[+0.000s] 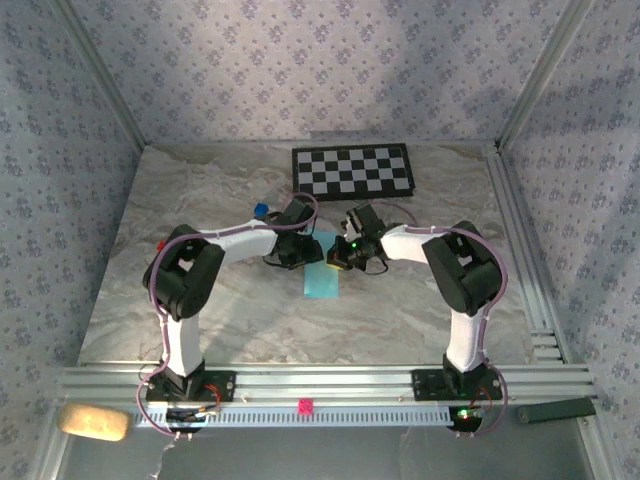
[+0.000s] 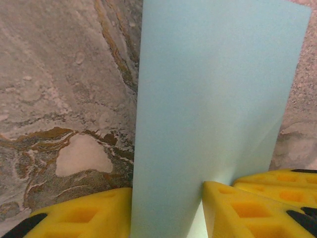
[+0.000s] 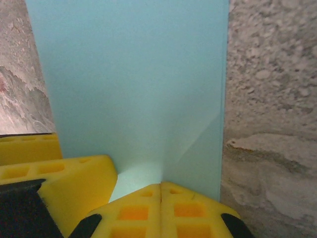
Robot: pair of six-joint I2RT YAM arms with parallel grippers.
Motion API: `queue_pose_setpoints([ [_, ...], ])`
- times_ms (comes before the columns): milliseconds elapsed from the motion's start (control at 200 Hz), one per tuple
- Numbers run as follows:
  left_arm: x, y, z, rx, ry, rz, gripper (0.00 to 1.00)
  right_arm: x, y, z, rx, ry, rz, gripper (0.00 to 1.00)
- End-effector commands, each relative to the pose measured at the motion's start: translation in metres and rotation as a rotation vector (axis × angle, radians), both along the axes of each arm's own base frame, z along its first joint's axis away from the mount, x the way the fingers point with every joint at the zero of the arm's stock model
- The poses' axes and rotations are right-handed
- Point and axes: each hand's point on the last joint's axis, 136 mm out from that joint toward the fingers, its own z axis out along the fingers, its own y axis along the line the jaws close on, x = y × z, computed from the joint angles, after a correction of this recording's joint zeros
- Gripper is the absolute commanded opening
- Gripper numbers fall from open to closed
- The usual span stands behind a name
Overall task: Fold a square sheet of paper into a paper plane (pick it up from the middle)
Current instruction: Hold the square sheet of paper at the center of the table.
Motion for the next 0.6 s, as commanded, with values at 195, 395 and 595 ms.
queue_pose_setpoints([
  [195, -0.015, 0.019, -0.009, 0.020, 0.029, 0.048, 0.52, -0.046, -0.049, -0.043, -0.236, 0.073, 0.190, 0.00],
  [395, -0.009, 0.014, 0.043, -0.118, -0.105, 0.062, 0.52, -0.058, -0.054, -0.036, -0.210, 0.068, 0.290, 0.00],
  [595, -0.013, -0.027, 0.075, -0.425, -0.132, -0.053, 0.25, -0.053, -0.066, -0.035, -0.195, 0.103, 0.242, 0.00],
])
